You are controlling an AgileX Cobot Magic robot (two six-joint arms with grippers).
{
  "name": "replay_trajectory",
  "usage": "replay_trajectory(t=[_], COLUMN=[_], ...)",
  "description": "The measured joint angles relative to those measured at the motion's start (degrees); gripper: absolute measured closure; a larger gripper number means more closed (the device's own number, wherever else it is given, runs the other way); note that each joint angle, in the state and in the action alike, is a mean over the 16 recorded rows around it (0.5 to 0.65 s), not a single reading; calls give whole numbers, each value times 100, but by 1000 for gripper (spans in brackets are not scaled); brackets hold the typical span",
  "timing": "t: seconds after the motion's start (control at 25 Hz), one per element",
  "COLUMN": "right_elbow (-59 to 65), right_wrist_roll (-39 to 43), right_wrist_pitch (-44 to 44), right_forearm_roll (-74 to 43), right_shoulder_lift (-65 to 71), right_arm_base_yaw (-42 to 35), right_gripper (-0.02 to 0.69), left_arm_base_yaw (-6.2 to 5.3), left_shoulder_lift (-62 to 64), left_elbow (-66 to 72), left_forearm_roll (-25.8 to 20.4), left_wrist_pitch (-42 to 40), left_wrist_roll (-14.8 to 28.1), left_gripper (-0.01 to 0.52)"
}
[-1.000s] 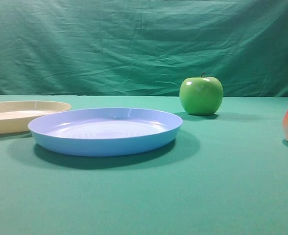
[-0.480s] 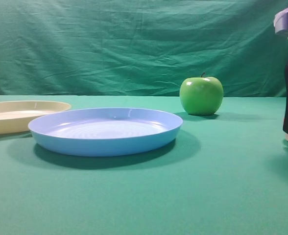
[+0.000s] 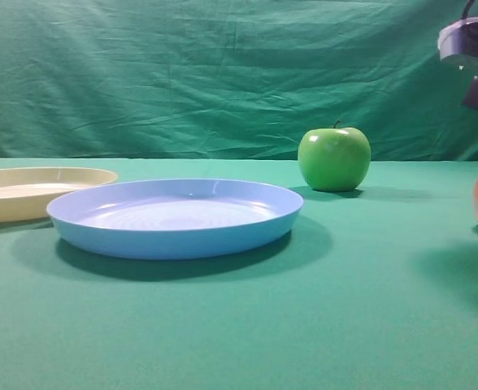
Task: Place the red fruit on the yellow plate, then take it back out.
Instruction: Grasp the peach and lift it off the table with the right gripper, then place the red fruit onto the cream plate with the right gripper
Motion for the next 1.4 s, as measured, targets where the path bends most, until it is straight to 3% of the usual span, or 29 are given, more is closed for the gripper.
replay_trajectory(t=[0.52, 0.96, 1.4], right_elbow=[-2229, -4381, -5816], right_wrist_roll=[-4, 114, -51], right_wrist_pitch=[610, 771, 440], right_forearm_roll=[-30, -37, 132], right_shoulder_lift=[414, 2249, 3946], right_arm_base_yaw=[1444, 2808, 3388], right_gripper=[464, 464, 464], left_arm_base_yaw=[0, 0, 0], left_shoulder_lift=[0, 0, 0], left_elbow=[0, 0, 0], left_forearm_roll=[0, 0, 0], left_wrist_pitch=[0, 0, 0], left_wrist_roll=[0, 0, 0], left_gripper=[514, 514, 514])
